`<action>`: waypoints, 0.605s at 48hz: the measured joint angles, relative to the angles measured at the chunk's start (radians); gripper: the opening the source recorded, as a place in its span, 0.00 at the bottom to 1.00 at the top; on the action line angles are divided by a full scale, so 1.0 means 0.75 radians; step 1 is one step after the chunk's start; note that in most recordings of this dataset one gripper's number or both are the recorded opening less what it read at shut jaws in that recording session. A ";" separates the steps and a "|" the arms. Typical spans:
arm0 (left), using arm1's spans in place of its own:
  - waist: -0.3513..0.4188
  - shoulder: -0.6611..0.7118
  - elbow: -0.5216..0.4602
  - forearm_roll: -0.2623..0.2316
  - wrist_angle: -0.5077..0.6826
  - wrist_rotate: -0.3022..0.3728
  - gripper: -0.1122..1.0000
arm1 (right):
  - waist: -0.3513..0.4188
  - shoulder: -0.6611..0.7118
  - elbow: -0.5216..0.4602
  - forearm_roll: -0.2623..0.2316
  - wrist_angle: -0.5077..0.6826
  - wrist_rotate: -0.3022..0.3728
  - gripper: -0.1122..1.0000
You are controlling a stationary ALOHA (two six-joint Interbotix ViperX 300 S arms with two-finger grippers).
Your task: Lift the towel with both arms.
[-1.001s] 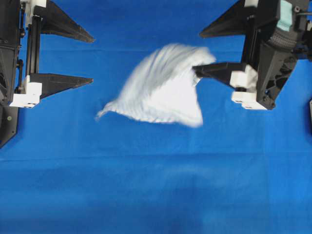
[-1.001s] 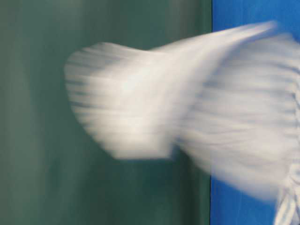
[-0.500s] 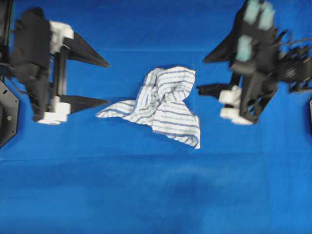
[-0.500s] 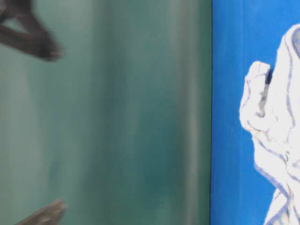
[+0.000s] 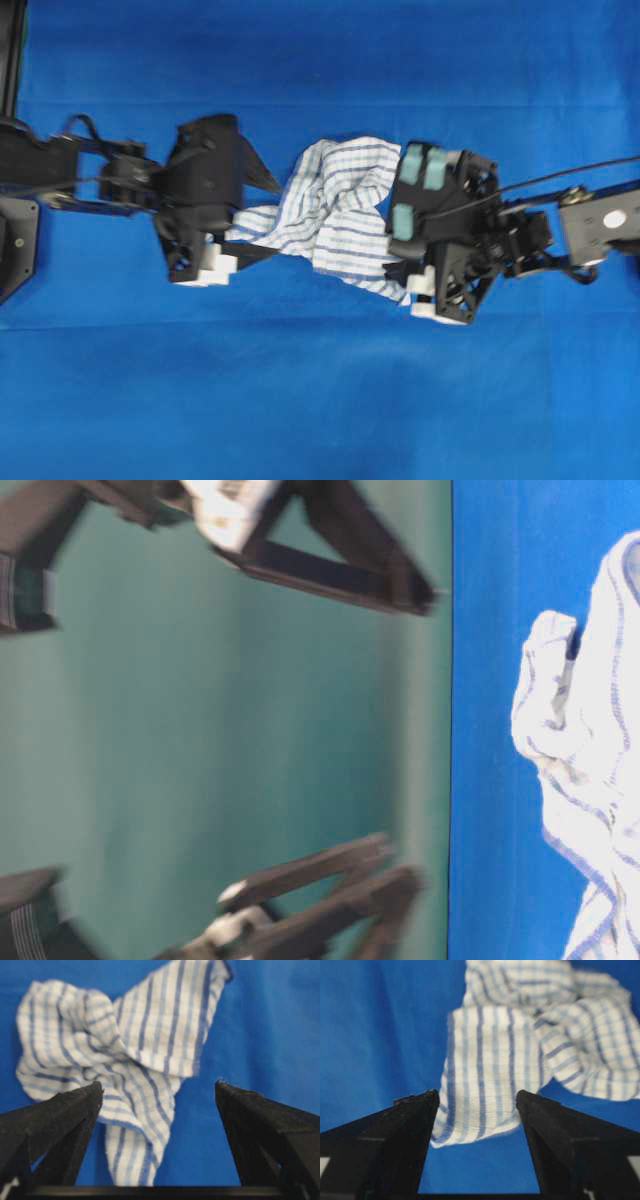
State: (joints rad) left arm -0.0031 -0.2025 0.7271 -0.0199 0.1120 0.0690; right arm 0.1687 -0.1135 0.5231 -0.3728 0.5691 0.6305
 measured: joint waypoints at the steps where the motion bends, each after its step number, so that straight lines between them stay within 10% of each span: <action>1: 0.000 0.022 0.000 0.000 -0.016 0.000 0.90 | 0.002 0.016 0.002 0.000 -0.006 0.000 0.69; 29: -0.031 0.440 0.018 0.000 -0.288 0.000 0.90 | 0.008 0.350 0.010 0.002 -0.272 0.002 0.69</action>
State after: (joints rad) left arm -0.0261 0.1273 0.7409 -0.0199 -0.1043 0.0690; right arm 0.1749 0.1488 0.5308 -0.3712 0.3651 0.6320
